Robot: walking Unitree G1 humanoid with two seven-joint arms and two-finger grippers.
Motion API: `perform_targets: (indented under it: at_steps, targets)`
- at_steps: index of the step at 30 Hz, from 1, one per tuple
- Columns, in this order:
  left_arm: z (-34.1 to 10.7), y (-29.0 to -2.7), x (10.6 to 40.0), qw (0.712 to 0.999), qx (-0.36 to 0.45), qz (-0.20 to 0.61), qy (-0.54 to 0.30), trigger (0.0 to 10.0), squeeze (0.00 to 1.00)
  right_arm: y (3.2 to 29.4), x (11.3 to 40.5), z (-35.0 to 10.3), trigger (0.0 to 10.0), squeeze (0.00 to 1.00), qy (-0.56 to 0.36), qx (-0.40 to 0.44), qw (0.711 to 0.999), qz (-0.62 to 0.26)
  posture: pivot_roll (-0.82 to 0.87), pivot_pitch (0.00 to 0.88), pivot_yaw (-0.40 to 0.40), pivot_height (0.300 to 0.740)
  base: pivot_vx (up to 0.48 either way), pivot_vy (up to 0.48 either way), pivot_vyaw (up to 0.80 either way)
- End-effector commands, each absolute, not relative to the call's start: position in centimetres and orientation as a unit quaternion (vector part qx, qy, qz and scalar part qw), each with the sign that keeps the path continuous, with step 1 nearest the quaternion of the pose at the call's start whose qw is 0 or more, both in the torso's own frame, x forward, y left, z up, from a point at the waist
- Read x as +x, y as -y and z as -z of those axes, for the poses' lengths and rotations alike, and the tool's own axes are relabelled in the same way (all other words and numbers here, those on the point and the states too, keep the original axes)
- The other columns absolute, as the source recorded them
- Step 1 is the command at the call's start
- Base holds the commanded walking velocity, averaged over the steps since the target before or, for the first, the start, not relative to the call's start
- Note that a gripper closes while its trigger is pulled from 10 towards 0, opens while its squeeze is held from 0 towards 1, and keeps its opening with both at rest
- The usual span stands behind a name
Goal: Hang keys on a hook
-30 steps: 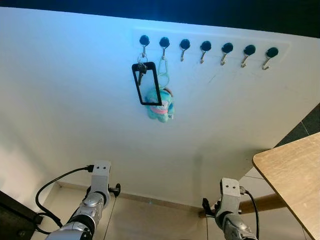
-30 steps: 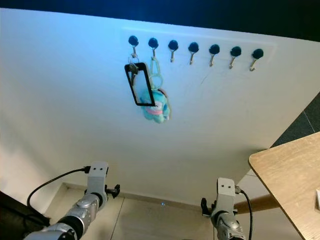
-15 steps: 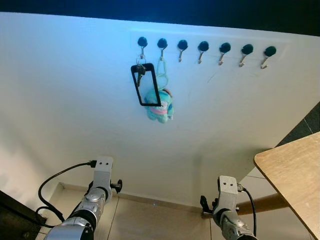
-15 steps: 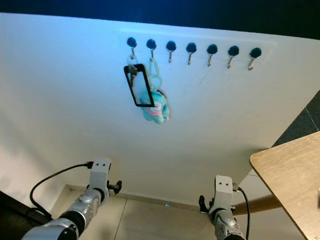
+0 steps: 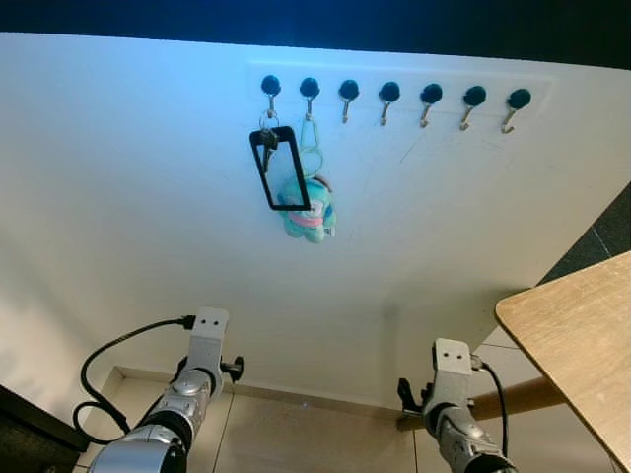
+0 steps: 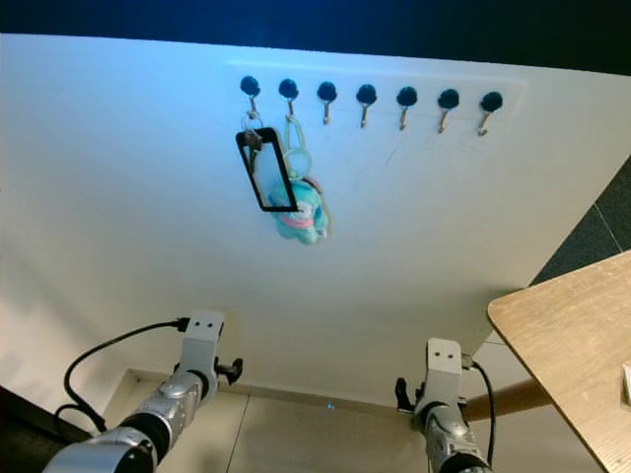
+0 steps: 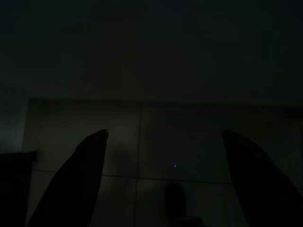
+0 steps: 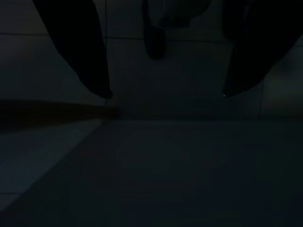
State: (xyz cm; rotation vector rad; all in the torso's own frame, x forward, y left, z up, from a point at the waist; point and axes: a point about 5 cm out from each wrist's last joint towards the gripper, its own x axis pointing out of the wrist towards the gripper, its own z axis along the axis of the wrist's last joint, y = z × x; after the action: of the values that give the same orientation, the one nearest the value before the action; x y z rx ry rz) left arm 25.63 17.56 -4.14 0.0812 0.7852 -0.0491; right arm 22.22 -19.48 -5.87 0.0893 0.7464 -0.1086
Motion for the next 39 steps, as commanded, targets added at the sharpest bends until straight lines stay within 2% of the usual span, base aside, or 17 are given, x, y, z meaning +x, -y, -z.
perform_targets:
  at_steps: [1,11,14,16,17,20,21,25,31,32,33,34,35,36,39]
  targets:
    - [4.4,-17.8,25.3,0.922,0.040,0.024,-0.385,10.0,0.00,19.0,21.9,6.1,10.0,0.00,-0.367,0.026,0.929,0.024,0.05,0.040,-0.036,0.740,0.000,0.000,0.00]
    - [4.9,-18.7,24.3,0.925,0.007,-0.015,-0.379,10.0,0.00,19.2,22.9,5.3,10.0,0.00,-0.351,0.006,0.936,0.000,0.05,0.076,-0.087,0.740,0.000,0.000,0.00]
    - [5.5,-18.8,23.3,0.922,0.003,-0.022,-0.387,10.0,0.00,19.4,22.9,5.2,10.0,0.00,-0.350,-0.027,0.936,-0.032,0.04,0.068,-0.115,0.740,0.000,0.000,0.00]
    - [5.5,-18.8,23.2,0.922,-0.009,-0.033,-0.385,10.0,0.00,20.1,22.9,5.2,10.0,0.00,-0.350,-0.020,0.936,-0.009,0.04,0.063,-0.118,0.740,0.000,0.000,0.00]
    - [5.5,-18.8,23.2,0.922,-0.017,-0.040,-0.384,10.0,0.00,20.4,22.9,5.1,10.0,0.00,-0.352,-0.014,0.936,0.000,0.04,0.098,-0.122,0.740,0.000,0.000,0.00]
    - [5.5,-18.8,23.3,0.923,-0.005,-0.031,-0.385,10.0,0.00,20.7,22.9,5.1,10.0,0.00,-0.360,-0.024,0.933,-0.003,0.04,0.091,-0.121,0.740,0.000,0.000,0.00]
    - [5.2,-18.7,23.6,0.925,0.004,-0.022,-0.378,10.0,0.00,20.8,23.1,5.0,10.0,0.00,-0.360,-0.038,0.932,-0.009,0.03,0.132,-0.120,0.740,0.000,0.000,0.00]
    - [5.0,-18.5,24.1,0.928,0.010,-0.012,-0.371,10.0,0.00,20.8,23.3,4.9,10.0,0.00,-0.354,-0.034,0.935,-0.010,0.03,0.149,-0.110,0.740,0.000,0.000,0.00]
    - [5.4,-18.3,23.4,0.924,0.004,-0.005,-0.382,10.0,0.00,19.8,21.2,6.2,10.0,0.00,-0.361,0.003,0.933,0.013,0.02,0.150,-0.078,0.740,0.000,0.000,0.00]
    - [5.6,-18.3,23.2,0.924,0.005,-0.004,-0.383,10.0,0.68,19.7,20.6,6.5,10.0,0.00,-0.365,0.003,0.931,0.011,0.02,0.136,-0.076,0.740,0.000,0.000,0.00]
    - [5.6,-18.4,23.0,0.925,-0.001,-0.006,-0.381,10.0,1.00,19.6,20.2,6.7,10.0,0.00,-0.365,0.006,0.931,0.006,0.02,0.132,-0.076,0.740,0.000,0.000,0.00]
    - [5.6,-18.3,23.0,0.927,-0.016,-0.007,-0.374,10.0,1.00,19.6,20.0,6.7,10.0,0.61,-0.357,0.019,0.934,0.002,0.02,0.127,-0.078,0.740,0.000,0.000,0.00]
    - [5.6,-18.3,23.0,0.927,-0.016,-0.007,-0.374,10.0,1.00,19.6,20.0,6.7,10.0,0.61,-0.357,0.019,0.934,0.002,0.02,0.127,-0.078,0.740,0.000,0.000,0.00]
    - [5.6,-18.3,22.9,0.928,-0.021,-0.005,-0.372,10.0,1.00,19.7,19.8,6.7,10.0,1.00,-0.351,0.031,0.936,0.003,0.02,0.126,-0.079,0.740,0.000,0.000,0.00]
    - [5.9,-18.8,22.5,0.923,-0.005,-0.019,-0.385,10.0,1.00,19.9,19.4,7.0,10.0,1.00,-0.367,0.030,0.930,0.009,0.03,0.112,-0.073,0.740,0.000,0.000,0.00]
